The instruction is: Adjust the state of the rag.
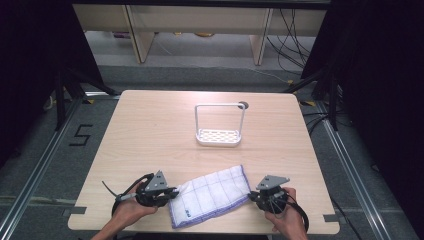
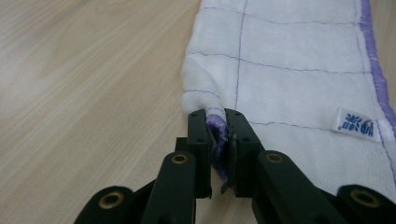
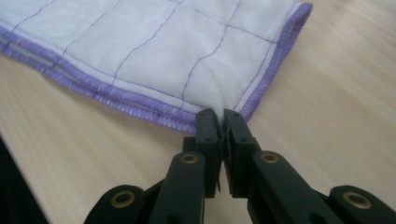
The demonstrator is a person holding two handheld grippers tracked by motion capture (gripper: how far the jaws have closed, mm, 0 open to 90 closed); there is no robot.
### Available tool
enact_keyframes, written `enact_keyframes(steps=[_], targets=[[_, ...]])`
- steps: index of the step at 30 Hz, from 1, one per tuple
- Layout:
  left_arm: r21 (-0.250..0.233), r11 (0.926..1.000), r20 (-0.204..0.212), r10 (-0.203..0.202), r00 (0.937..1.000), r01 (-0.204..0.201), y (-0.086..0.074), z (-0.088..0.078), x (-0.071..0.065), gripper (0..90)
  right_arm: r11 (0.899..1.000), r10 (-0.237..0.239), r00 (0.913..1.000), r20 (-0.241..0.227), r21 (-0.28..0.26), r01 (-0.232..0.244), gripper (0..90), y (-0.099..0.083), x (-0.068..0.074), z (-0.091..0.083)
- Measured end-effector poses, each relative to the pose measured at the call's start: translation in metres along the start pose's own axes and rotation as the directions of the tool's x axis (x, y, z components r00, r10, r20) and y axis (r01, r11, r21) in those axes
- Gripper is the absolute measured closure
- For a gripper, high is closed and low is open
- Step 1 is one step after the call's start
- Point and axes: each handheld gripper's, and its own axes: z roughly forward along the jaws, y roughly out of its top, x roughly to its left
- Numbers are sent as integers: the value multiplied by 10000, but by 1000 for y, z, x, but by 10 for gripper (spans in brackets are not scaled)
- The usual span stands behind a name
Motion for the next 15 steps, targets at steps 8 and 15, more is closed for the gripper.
enact_keyframes(steps=[8, 15], targets=[[-54, 10000, 61, -2, 10000, 2, -3, -2, -25, 807, 9998, 38, 10000, -40, 191, -37, 860, 27, -29, 17], [-442, 9988, 452, -176, 9988, 196, -2, 1, -52, 806, 9980, -315, 9994, -136, 550, 322, 860, 55, -47, 34]])
